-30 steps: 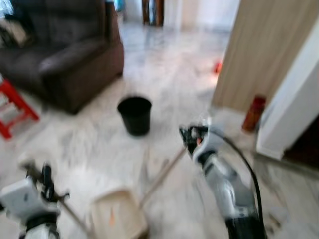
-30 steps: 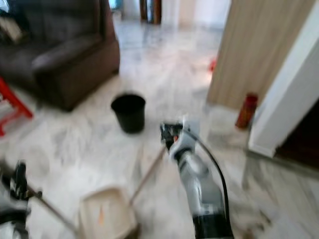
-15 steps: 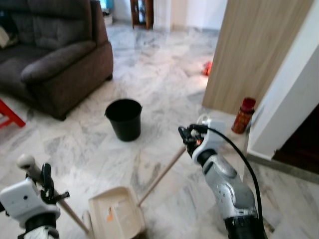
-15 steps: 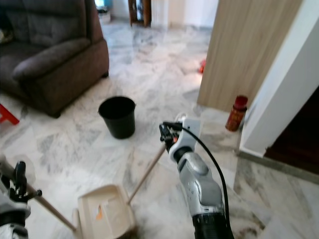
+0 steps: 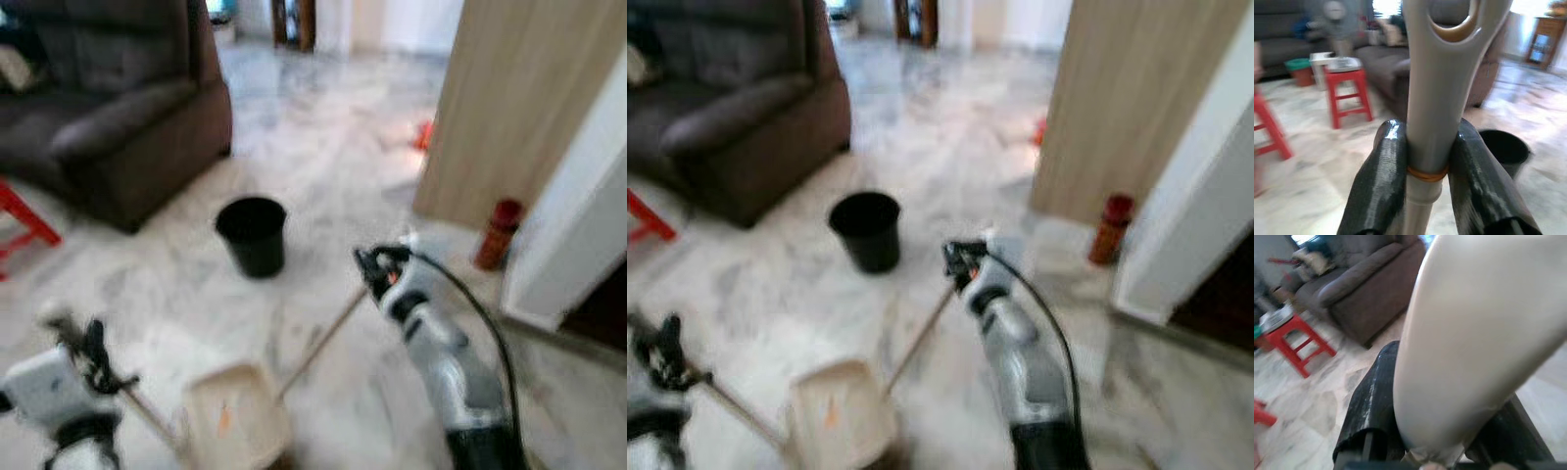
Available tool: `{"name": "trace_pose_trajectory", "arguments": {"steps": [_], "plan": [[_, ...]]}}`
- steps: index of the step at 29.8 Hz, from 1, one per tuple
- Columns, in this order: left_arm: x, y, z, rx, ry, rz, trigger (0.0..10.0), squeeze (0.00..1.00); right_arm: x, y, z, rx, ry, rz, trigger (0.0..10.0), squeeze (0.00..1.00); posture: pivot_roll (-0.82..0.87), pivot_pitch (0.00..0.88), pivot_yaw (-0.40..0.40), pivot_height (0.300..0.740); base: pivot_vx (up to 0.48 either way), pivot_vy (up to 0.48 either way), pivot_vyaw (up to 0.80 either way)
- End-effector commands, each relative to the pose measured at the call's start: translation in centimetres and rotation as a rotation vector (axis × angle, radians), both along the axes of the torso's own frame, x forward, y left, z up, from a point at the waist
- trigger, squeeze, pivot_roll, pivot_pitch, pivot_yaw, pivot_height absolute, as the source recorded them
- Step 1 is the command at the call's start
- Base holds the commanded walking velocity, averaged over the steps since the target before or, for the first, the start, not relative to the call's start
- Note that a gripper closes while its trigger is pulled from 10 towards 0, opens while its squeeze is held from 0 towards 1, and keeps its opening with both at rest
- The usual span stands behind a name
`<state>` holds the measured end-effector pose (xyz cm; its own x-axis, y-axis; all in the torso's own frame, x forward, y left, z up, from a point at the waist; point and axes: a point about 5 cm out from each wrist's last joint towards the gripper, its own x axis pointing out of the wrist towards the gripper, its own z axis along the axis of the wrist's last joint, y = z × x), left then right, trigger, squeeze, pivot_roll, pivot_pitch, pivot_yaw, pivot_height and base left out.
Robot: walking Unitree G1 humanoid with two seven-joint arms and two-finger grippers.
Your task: Sweep floor
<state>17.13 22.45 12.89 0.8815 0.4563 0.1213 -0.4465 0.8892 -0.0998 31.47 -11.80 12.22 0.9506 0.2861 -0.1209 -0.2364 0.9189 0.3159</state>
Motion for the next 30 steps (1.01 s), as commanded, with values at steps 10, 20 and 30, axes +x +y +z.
{"name": "trace_pose_trajectory", "arguments": {"steps": [10,20,30], "plan": [[-0.03,0.05,0.65,-0.012,-0.038,0.000,10.0,0.00,0.13,2.12,1.47,0.081,-0.048,0.075,10.0,0.00,-0.02,0.064,0.068,0.740,0.265,0.000,0.14],[-0.08,0.05,0.66,-0.013,-0.037,0.000,10.0,0.00,0.06,2.27,1.44,0.086,-0.042,0.083,10.0,0.00,-0.02,0.066,0.068,0.740,0.266,0.000,0.00],[-0.07,0.00,0.65,-0.013,-0.037,-0.001,10.0,0.00,-0.01,2.37,1.46,0.084,-0.045,0.092,10.0,0.00,-0.02,0.067,0.067,0.740,0.264,0.000,0.00]]}}
